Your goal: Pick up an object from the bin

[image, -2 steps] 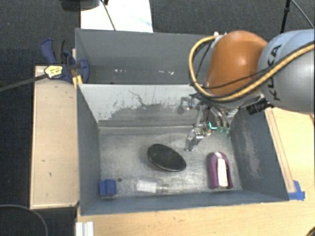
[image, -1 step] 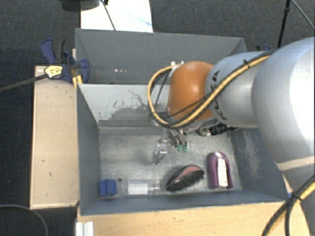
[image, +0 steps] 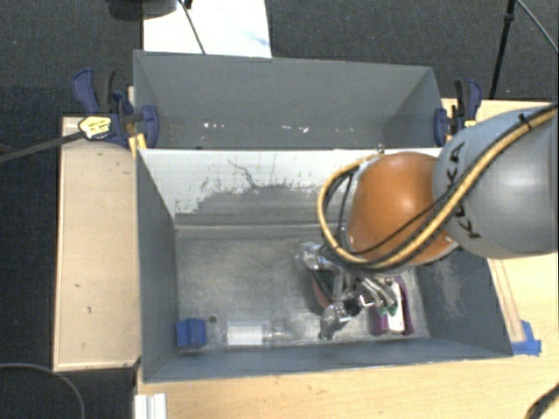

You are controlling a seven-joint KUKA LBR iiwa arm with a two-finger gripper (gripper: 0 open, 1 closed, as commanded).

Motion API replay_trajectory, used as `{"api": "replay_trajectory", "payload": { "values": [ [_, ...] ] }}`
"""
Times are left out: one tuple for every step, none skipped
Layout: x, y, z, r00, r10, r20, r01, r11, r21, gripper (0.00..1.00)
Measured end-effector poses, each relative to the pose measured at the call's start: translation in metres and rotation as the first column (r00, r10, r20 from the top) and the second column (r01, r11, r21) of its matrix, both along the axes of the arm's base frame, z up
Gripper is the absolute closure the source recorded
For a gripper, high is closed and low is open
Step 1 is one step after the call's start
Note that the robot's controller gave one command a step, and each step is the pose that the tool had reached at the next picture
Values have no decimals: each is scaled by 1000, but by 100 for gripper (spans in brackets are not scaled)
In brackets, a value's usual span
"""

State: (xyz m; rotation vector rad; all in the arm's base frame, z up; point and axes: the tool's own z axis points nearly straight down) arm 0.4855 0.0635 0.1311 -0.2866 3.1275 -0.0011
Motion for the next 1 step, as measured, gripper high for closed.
{"api": "replay_trajectory", "payload": {
  "values": [
    [30,-69,-21,979,-202,2,202,979,-1,0]
  ]
}}
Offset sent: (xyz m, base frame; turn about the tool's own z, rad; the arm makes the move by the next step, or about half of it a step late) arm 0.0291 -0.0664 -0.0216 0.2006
